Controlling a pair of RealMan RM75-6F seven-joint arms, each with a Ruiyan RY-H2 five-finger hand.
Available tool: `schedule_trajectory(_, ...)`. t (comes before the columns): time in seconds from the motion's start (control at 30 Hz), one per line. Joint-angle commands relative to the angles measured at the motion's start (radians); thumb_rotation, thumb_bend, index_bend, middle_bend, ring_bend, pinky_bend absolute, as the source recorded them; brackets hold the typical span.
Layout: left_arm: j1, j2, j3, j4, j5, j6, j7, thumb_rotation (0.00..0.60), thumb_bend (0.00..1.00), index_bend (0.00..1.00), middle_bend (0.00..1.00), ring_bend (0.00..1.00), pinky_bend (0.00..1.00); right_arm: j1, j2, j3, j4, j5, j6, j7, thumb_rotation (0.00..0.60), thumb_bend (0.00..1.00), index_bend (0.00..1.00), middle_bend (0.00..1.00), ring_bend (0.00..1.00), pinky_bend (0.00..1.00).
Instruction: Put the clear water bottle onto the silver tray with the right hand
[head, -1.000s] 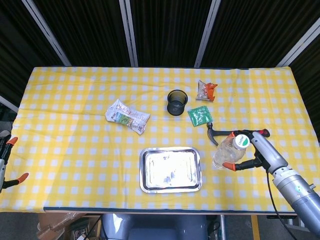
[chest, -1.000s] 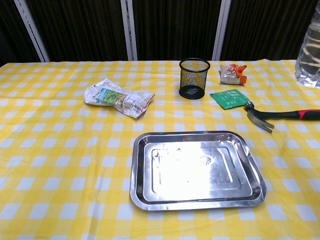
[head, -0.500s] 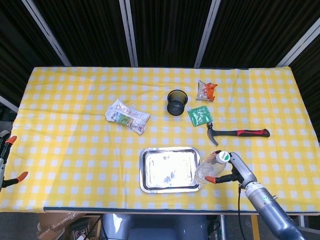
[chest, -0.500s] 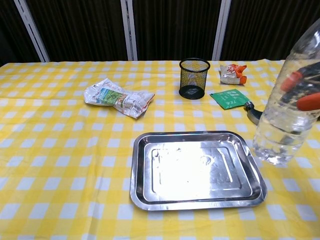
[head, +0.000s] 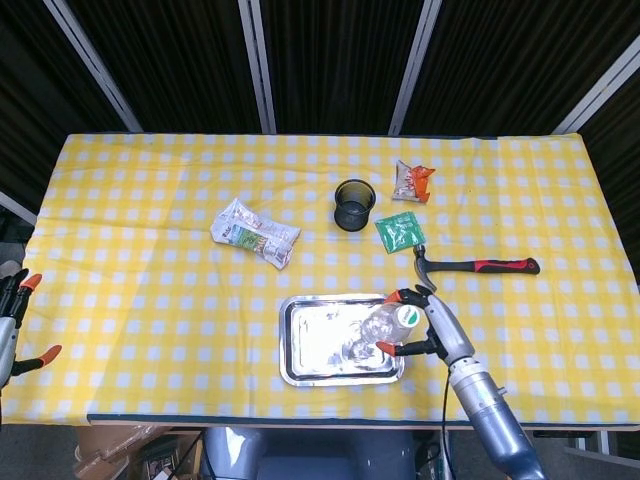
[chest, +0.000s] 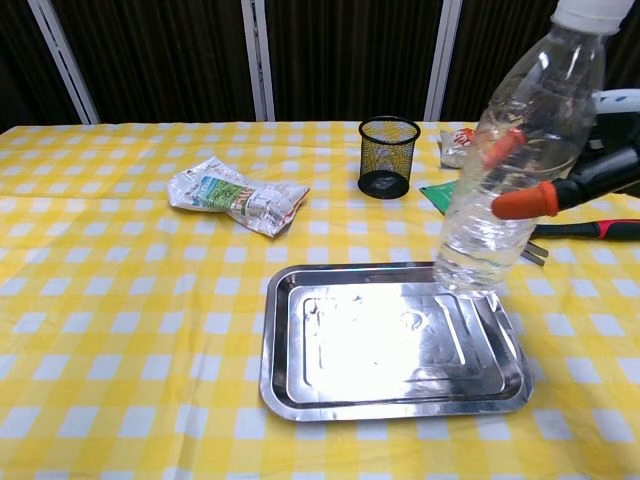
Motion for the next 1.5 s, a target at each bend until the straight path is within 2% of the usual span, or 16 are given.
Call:
schedule_trajectory(0.03,-0.004,0.001,0.000,0.003,-0.002,-0.008,-0.004,0.600,0.19,0.04,0.00,0.00,0.00,0.069,-0.117,0.010,-0.024,0.016,0.036,-0.115,0.600,0.76,0.89,0.67,0.34,0.00)
schedule_trajectory(0.2,-0.009,0.004,-0.007,0.015,-0.020,-0.022,-0.020,0.600,0.19,0.04,0.00,0.00,0.00,0.122,-0.224,0.015,-0.033,0.082,0.101,-0.242,0.600,0.76,0.89,0.67,0.34,0.00)
schedule_trajectory(0.37,-0.009,0.010,-0.008,0.017,-0.016,-0.022,-0.034,0.600,0.19,0.04,0.00,0.00,0.00,0.115,-0.222,0.022,-0.029,0.139,0.153,-0.277,0.600,0.77,0.89,0.67,0.34,0.00)
schedule_trajectory(0.57,-0.006,0.009,-0.006,0.013,-0.009,-0.012,-0.035,0.600,0.19,0.04,0.00,0.00,0.00,0.034,-0.065,0.021,-0.020,0.154,0.146,-0.193,0.600,0.77,0.89,0.67,0.34,0.00)
schedule_trajectory(0.83,-0.003,0.002,-0.001,0.004,0.000,-0.003,-0.011,0.600,0.19,0.04,0.00,0.00,0.00,-0.098,0.200,-0.002,0.056,0.086,0.000,0.043,0.600,0.77,0.89,0.67,0.34,0.00)
schedule_trajectory(1.03,-0.003,0.001,-0.001,0.002,-0.004,-0.004,-0.004,0.600,0.19,0.04,0.00,0.00,0.00,-0.147,0.299,-0.009,0.127,0.023,-0.099,0.179,0.600,0.77,0.89,0.67,0.34,0.00)
schedule_trajectory(1.27,-0.005,0.000,-0.001,0.000,-0.004,-0.007,-0.002,0.600,0.19,0.04,0.00,0.00,0.00,-0.150,0.296,-0.004,0.158,-0.015,-0.133,0.228,0.600,0.77,0.89,0.67,0.34,0.00)
schedule_trajectory(1.5,-0.002,0.005,-0.002,0.000,-0.003,-0.001,-0.014,0.600,0.19,0.04,0.00,0.00,0.00,-0.097,0.199,0.010,0.091,-0.034,-0.100,0.143,0.600,0.77,0.89,0.67,0.34,0.00)
